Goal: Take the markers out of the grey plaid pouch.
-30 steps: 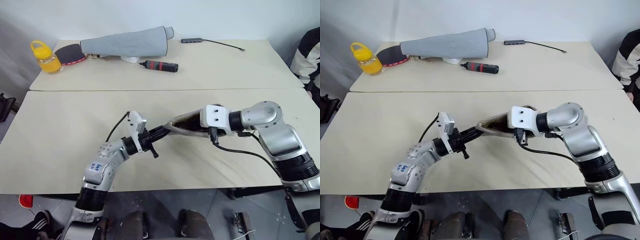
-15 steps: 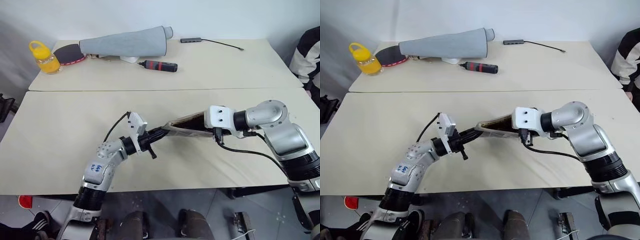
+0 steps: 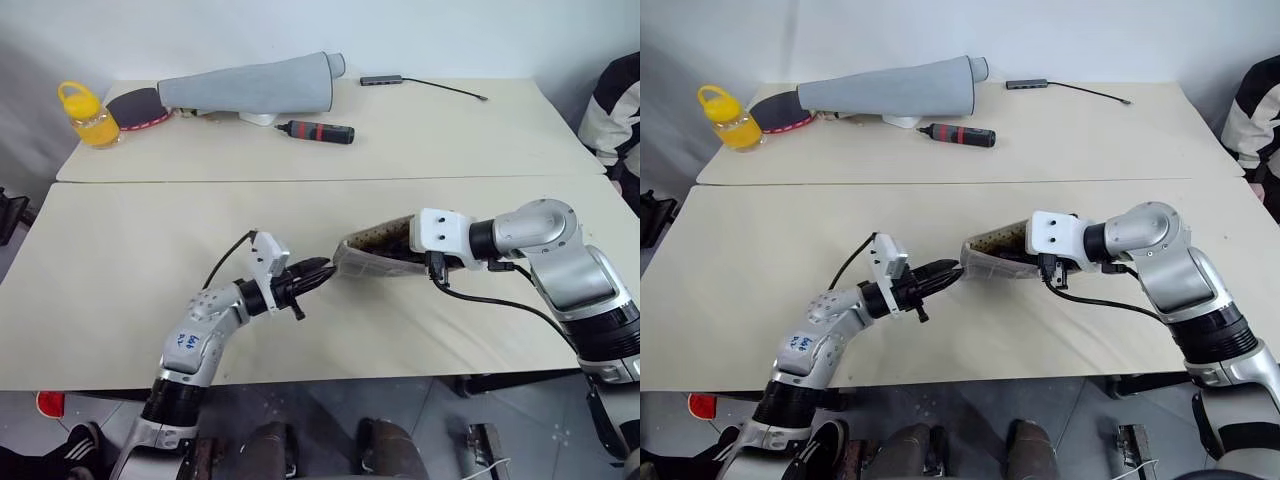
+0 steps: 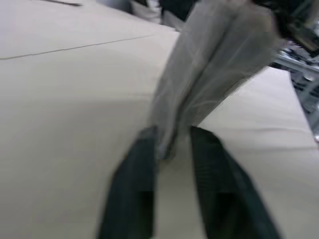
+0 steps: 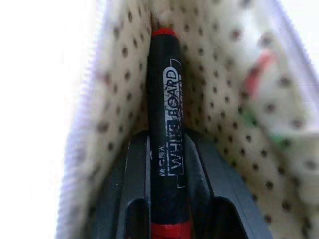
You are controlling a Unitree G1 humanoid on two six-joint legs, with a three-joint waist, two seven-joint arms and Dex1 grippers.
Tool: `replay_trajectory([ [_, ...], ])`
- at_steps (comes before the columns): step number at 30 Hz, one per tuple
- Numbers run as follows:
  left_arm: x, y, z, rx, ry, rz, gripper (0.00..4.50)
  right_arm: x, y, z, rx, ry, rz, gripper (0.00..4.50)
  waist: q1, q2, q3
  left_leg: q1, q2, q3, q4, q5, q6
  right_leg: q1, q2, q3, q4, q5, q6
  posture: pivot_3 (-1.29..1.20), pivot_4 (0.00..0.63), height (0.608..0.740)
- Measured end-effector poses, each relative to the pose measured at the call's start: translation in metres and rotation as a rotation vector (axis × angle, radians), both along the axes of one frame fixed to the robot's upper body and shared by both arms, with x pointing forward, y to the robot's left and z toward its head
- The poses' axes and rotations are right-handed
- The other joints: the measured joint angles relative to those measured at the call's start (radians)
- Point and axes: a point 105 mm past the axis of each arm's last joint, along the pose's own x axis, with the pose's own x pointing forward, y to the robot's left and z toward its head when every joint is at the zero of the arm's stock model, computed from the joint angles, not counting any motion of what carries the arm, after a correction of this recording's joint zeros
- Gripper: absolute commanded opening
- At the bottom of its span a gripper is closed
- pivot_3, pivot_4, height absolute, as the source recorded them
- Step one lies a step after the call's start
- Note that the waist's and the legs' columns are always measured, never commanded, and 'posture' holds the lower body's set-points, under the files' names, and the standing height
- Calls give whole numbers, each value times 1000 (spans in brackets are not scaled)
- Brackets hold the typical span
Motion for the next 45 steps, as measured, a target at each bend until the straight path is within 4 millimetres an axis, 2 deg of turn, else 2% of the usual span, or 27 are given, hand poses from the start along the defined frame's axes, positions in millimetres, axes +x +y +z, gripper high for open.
replay_trajectory([
  [6,-1,-2,2,-6,-30,-7,1748,-2,3,1,6,3,8,581,-1,0,0,0,0,0,0,0,0,0,0,0,0,0,0,0,150,740],
  [10,-1,-12,11,-33,-68,-27,1748,-3,3,0,8,10,4,581,0,0,0,0,0,0,1,0,0,0,0,0,0,0,0,0,150,740],
  [13,-1,-15,13,-30,-77,-39,1106,-3,3,-1,7,13,4,579,-1,0,0,0,0,0,0,0,0,0,0,0,0,0,0,0,150,740],
  [16,-2,-14,13,-22,-80,-45,118,-3,3,-1,7,13,5,579,-2,0,0,0,0,0,0,0,0,0,0,0,0,0,0,0,150,740],
  [17,-2,-13,13,-20,-81,-46,12,-3,3,-1,7,12,5,579,-2,0,0,0,0,0,0,0,0,0,0,0,0,0,0,0,150,740],
  [26,1,-12,13,4,-117,-18,0,-6,5,2,35,30,23,579,-1,0,0,-1,0,0,1,0,0,0,0,0,0,0,0,0,150,740],
  [36,4,2,9,23,-129,20,0,-9,-3,28,207,59,-24,579,-2,0,0,0,0,0,1,0,0,0,0,0,0,0,0,0,150,740],
  [39,7,1,10,21,-138,29,0,-21,9,39,284,94,36,579,-1,0,0,0,0,-1,1,0,0,0,0,0,0,0,0,0,150,740],
  [42,12,-2,17,16,-166,51,0,-31,30,46,366,129,114,579,-1,0,0,0,0,-1,2,0,0,0,0,0,0,0,0,0,150,740],
  [45,16,-6,26,15,-212,62,0,-32,50,65,453,86,165,579,-2,0,0,-1,0,-1,2,0,0,-1,0,0,2,0,0,0,150,740],
])
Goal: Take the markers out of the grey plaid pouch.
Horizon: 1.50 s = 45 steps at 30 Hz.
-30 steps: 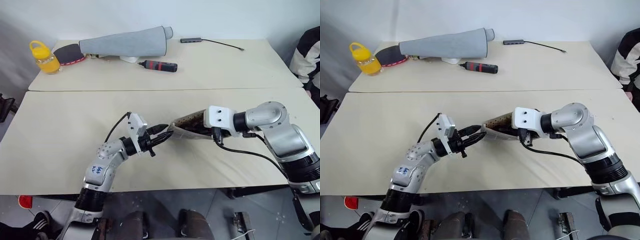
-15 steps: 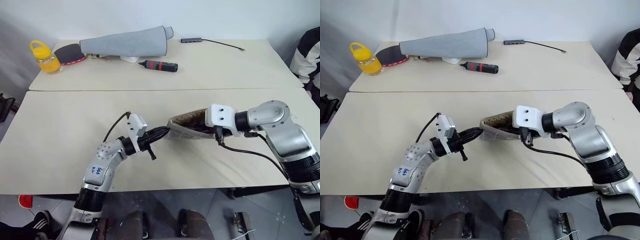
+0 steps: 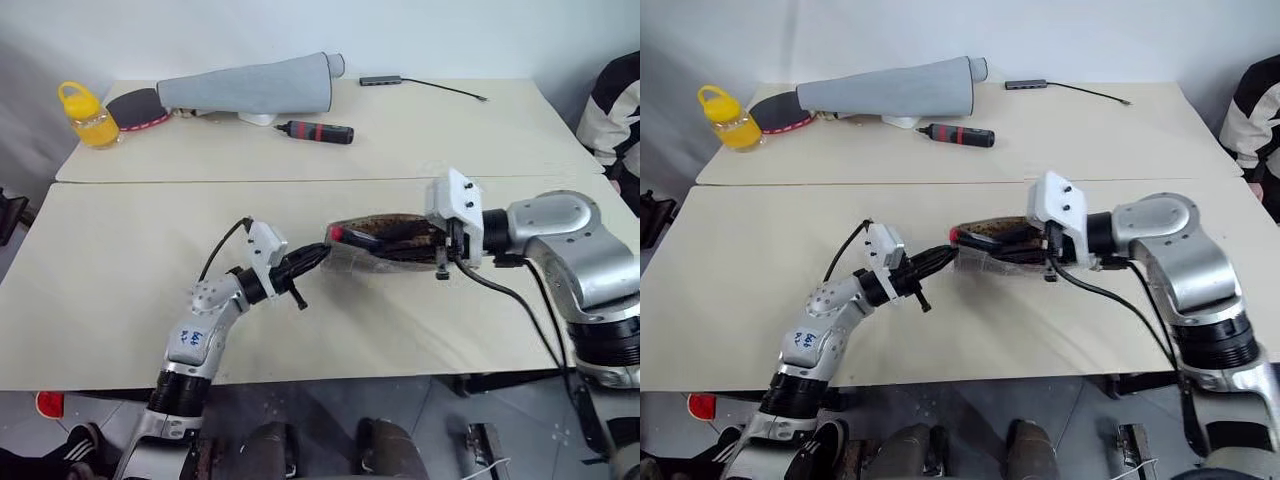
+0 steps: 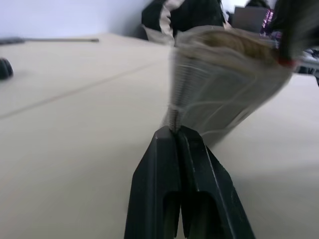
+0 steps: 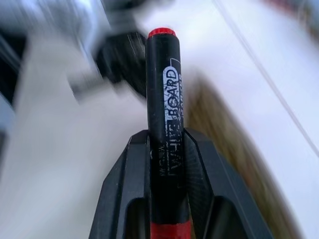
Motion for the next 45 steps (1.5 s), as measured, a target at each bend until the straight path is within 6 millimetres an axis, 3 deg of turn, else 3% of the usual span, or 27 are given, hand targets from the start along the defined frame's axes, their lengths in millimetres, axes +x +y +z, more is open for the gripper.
replay_trajectory([
  [2,3,4,6,22,-43,20,0,3,0,14,39,-41,-19,579,1,0,0,0,0,-1,0,0,0,0,0,-1,1,0,0,0,150,740],
  [5,16,33,14,67,-86,120,0,5,-4,29,86,-79,-43,579,0,0,0,-1,0,-1,0,0,0,-1,0,-1,1,0,0,0,150,740],
  [13,37,113,42,153,-232,418,0,12,-19,33,99,-81,-96,579,0,0,0,-2,0,-1,0,-1,1,-1,0,-3,2,0,0,0,150,740],
  [15,38,127,48,216,-296,483,0,21,-28,22,21,-121,-144,579,0,-1,0,-2,0,-1,0,-1,1,-1,0,-3,2,0,1,0,150,740],
  [19,24,147,63,376,-488,572,0,47,-57,-31,-136,-123,-280,579,-3,-1,-1,-2,0,1,-3,-1,0,-2,-1,-4,1,0,1,0,150,740],
  [20,15,146,54,428,-510,561,0,49,-68,-50,-188,-115,-305,579,-4,-1,-1,0,-1,1,-5,-1,0,-2,-1,-4,1,0,1,0,150,740],
  [23,5,140,24,477,-464,524,0,50,-78,-79,-241,-98,-318,579,-4,-1,-1,1,-1,2,-9,-1,0,-3,-1,-4,1,1,1,0,150,740],
  [26,-6,123,-19,462,-347,474,0,50,-80,-98,-296,-152,-301,579,-4,-1,0,2,-1,2,-9,-1,0,-2,-1,-4,1,0,1,0,150,740],
  [28,-9,115,-34,468,-306,443,0,51,-79,-104,-313,-178,-291,579,-4,-1,0,2,0,3,-9,1,-1,-2,-1,-4,0,0,1,0,150,740],
  [29,-10,114,-35,466,-299,439,0,51,-78,-105,-311,-189,-289,579,-4,-1,0,2,0,3,-9,1,-1,-2,-1,-3,0,0,1,0,150,740],
  [32,-11,112,-32,429,-284,425,654,52,-76,-109,-290,-167,-286,1527,-3,-1,0,4,0,3,-9,2,-1,0,-1,-3,0,0,0,0,150,740],
  [39,-19,109,-29,393,-256,391,2960,50,-80,-110,-216,-126,-315,3977,-3,-1,0,5,0,2,-10,2,-1,0,-1,-3,1,0,0,0,150,740],
  [40,-22,109,-26,347,-220,377,3209,49,-81,-108,-176,-103,-327,3991,-3,-1,0,5,0,2,-10,2,-1,0,-1,-3,1,0,0,0,150,740],
  [45,-51,112,-16,161,-54,302,3209,36,-78,-79,149,13,-355,3991,-4,-1,0,7,1,1,-12,1,-2,1,-1,-2,2,0,0,0,150,740],
])
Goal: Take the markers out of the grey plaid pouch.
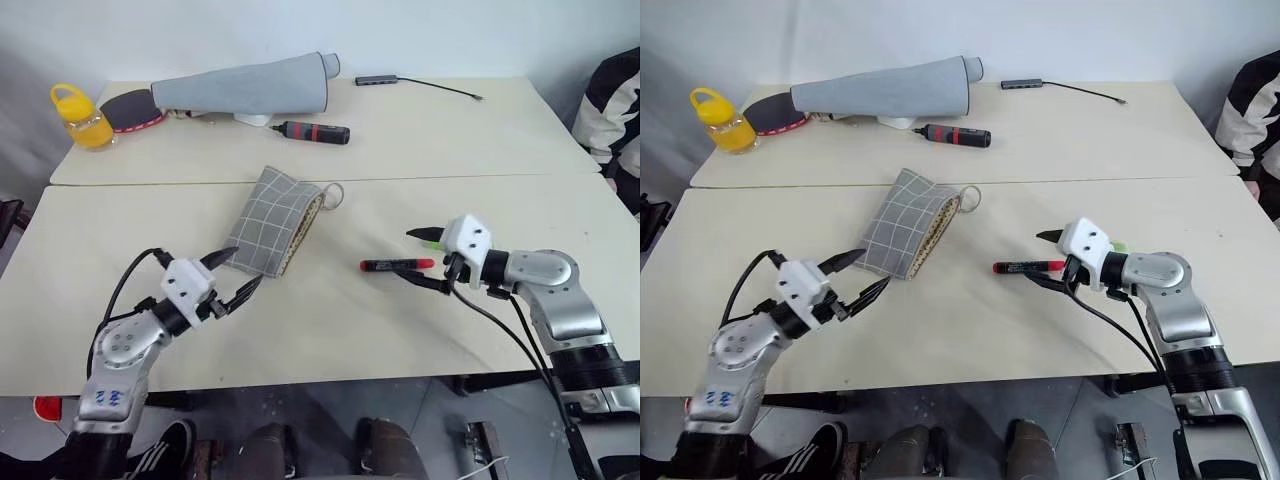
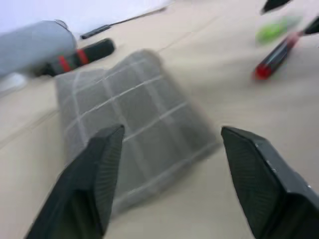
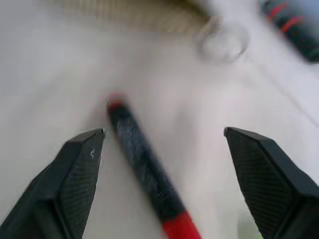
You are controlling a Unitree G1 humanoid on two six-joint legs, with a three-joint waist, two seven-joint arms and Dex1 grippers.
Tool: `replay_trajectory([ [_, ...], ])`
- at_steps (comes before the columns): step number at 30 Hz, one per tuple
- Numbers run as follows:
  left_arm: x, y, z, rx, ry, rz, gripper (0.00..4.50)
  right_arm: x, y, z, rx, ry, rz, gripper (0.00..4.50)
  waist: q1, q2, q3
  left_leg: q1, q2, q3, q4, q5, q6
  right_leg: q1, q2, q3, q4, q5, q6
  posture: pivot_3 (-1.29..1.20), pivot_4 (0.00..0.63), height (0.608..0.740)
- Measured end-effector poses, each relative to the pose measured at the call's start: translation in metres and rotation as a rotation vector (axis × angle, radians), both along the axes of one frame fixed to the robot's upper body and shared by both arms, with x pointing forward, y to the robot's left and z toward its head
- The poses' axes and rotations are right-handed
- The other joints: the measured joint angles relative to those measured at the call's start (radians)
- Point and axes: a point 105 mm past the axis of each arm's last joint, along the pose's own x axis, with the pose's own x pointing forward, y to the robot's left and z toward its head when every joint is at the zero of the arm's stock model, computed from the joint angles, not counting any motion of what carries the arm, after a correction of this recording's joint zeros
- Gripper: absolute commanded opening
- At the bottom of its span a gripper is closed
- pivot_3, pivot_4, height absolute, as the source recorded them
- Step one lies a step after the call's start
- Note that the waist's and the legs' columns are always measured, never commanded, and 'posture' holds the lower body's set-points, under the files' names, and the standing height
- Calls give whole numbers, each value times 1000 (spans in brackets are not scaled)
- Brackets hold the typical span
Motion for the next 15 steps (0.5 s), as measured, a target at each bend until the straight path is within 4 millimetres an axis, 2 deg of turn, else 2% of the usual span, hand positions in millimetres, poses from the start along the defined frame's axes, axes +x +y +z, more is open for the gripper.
replay_trajectory([
  [2,-10,11,-2,-61,80,33,3209,-12,-7,4,121,33,-21,3991,3,0,0,1,0,0,0,-1,0,1,0,0,-1,0,0,0,150,740],
  [4,-15,25,-6,-80,129,100,3209,-21,-15,-3,188,65,-54,3991,8,0,0,1,-1,0,0,-1,1,2,0,0,-2,0,0,0,150,740],
  [8,-30,50,-13,-67,159,199,3209,-41,-34,-32,165,65,-123,3991,8,0,0,1,-2,3,0,-2,2,2,0,3,-7,0,0,0,150,740],
  [12,-37,74,-23,-63,170,292,3209,-46,-58,-36,129,-31,-211,3991,3,1,0,2,-1,5,0,-3,1,1,0,5,-9,-1,-1,0,150,740],
  [15,-41,88,-37,-71,192,355,3209,-46,-72,-46,122,-37,-259,3991,1,1,-1,3,-1,6,-1,-3,1,0,1,6,-8,-1,-1,0,150,740],
])
